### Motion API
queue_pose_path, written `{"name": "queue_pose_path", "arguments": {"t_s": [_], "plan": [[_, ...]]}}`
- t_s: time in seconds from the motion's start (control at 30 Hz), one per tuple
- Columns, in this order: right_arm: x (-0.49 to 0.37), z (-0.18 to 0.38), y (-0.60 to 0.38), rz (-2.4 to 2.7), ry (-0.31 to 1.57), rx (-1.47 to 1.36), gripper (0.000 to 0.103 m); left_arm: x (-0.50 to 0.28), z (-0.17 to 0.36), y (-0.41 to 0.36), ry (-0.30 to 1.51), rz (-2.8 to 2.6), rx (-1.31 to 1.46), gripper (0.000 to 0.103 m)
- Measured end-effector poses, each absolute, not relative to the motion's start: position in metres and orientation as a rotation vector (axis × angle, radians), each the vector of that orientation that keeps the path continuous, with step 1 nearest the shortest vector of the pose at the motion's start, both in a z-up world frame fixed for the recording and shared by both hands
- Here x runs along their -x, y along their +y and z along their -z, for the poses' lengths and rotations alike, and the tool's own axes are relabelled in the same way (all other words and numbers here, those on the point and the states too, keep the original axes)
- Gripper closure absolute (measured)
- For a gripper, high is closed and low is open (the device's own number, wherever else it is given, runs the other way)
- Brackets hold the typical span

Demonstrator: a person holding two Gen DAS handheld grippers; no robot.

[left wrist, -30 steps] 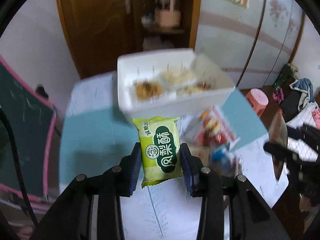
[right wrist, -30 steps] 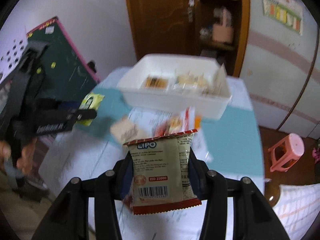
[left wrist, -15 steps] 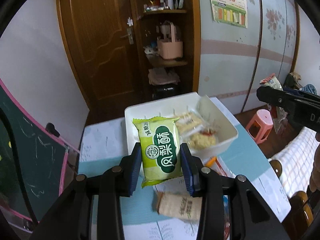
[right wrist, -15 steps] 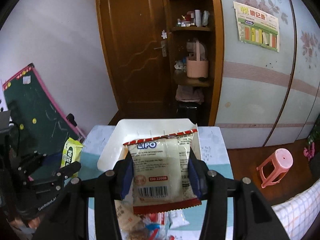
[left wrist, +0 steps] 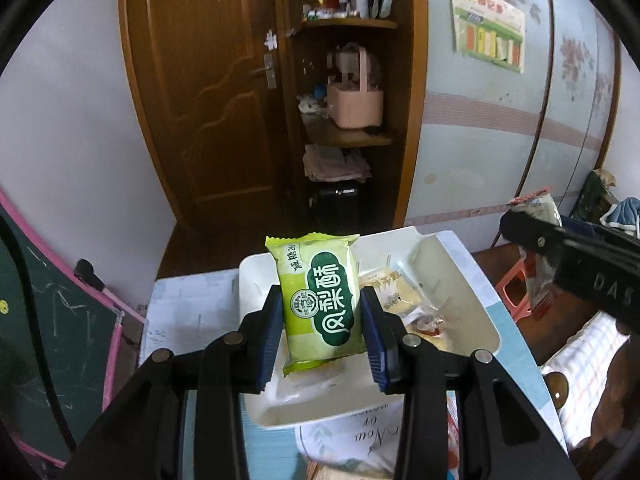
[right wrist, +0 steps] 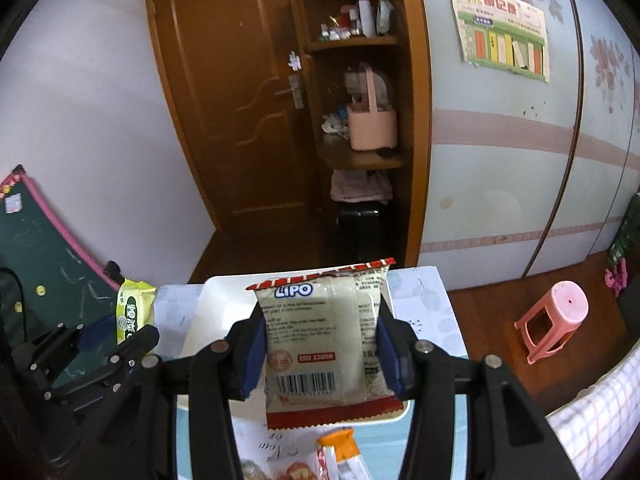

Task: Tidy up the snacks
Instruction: 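Carry both packs over the white tray and open both tools to drop them, then withdraw both tools from the tray toward the remaining snacks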

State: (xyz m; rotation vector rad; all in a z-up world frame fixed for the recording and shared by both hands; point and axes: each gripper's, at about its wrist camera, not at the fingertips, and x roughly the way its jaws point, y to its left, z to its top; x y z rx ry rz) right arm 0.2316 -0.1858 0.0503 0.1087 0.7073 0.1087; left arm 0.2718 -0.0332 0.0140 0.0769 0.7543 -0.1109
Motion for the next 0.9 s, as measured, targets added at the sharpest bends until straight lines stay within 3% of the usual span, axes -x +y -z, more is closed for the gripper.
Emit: {"name": "queue_pose_path", "arguments": {"t_s": [0.17, 0.2, 0.23, 0.3, 0.47, 0.9], "plan": [[-0.260, -0.024, -0.175, -0.093, 0.776, -0.091, 0.054, -0.303, 0.021, -0.033, 0.828, 0.097, -0.038, 0.066], [-0.265, -0.018, -0.174, -0.095, 0.795, -0.089, 0.053, -0.306, 0.027, -0.030, 0.843, 0.106, -0.014, 0.057], [-0.269, -0.015, -0.172, -0.100, 0.810, -0.089, 0.053, -0.311, 0.033, -0.027, 0.870, 0.125, 0.019, 0.029], [-0.278, -0.005, -0.171, -0.107, 0.852, -0.096, 0.045, -0.316, 0.044, -0.019, 0.914, 0.139, 0.083, 0.003], [-0.273, 0.002, -0.167, -0.098, 0.856, -0.074, 0.028, -0.316, 0.054, -0.002, 0.952, 0.128, 0.153, 0.003], [-0.236, -0.019, -0.171, -0.082, 0.825, -0.104, 0.027, -0.262, 0.018, 0.011, 0.826, 0.129, 0.132, 0.003]]}}
